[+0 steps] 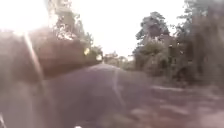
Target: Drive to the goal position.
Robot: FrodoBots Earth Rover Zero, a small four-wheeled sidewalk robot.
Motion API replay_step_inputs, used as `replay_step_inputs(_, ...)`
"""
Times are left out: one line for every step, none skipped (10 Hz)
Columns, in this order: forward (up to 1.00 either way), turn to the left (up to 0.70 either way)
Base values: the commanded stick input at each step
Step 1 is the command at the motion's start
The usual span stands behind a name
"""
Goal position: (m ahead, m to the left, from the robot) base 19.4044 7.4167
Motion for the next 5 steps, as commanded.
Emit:
replay_step_inputs(1.00,0.00)
replay_step_inputs(1.00,0.00)
replay_step_inputs(1.00,0.00)
replay_step_inputs(1.00,0.00)
replay_step_inputs(1.00,0.00)
